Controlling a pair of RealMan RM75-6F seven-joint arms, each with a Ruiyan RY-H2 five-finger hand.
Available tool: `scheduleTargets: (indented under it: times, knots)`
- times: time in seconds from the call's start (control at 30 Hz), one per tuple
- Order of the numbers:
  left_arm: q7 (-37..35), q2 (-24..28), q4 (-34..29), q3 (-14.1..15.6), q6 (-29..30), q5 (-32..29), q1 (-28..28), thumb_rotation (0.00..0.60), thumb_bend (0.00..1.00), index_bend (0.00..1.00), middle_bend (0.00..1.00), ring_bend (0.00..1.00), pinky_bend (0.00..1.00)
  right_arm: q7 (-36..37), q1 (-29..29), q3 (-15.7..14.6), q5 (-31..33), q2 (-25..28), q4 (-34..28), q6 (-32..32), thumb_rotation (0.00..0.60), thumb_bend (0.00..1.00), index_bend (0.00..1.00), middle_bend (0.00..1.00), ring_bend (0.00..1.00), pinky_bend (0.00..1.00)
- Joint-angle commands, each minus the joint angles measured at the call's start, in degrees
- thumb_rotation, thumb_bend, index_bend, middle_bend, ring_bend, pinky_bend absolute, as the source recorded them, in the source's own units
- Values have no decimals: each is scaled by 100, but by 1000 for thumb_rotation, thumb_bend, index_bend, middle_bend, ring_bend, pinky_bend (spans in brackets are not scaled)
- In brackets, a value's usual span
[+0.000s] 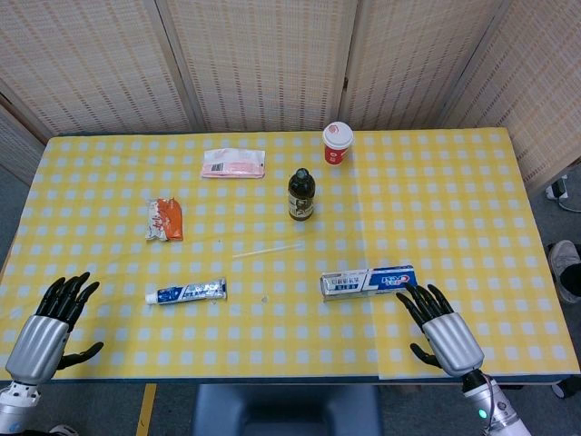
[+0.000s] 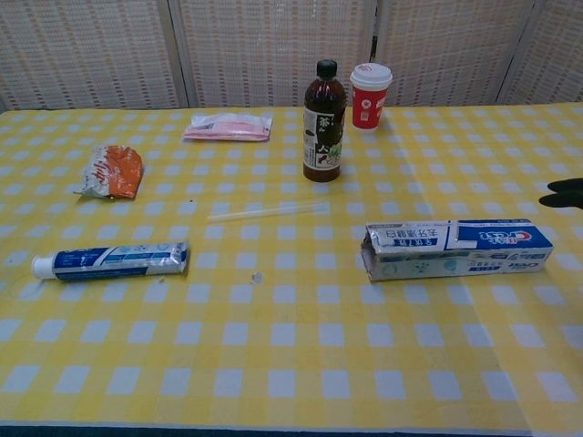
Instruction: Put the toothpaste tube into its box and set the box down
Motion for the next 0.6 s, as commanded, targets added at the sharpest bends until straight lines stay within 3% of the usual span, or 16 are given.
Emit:
scheduleTargets:
  times: [0.03, 0.3, 0.37, 0.5, 0.6]
  knots:
    - [-33, 6, -2, -4, 3, -9, 6, 600, 147, 35, 33, 11, 0, 0, -1, 8, 9, 1, 2, 2, 600, 302, 0, 0, 0, 0]
    - [-107, -65, -45, 111, -69, 225, -69, 600, 147, 40, 35, 17, 5, 21, -15, -35, -77, 29, -15, 40, 600, 302, 0, 0, 0, 0]
    - [-224, -105, -89, 133, -24, 353, -110, 600, 147, 50, 55, 42, 54, 31, -12, -51, -82, 35, -29, 20, 600, 302, 0, 0, 0, 0]
    - [-259, -230, -167, 110, 29, 678, -284, 600, 147, 113, 198, 198, 287, 61, 1, -52, -80, 43, -31, -8, 600, 302, 0, 0, 0, 0]
    - [-170, -172, -487, 97, -251, 714, -474, 600, 154, 169, 417, 480, 578, 69, 10, -54, -63, 45, -31, -41, 600, 303, 0, 0, 0, 0]
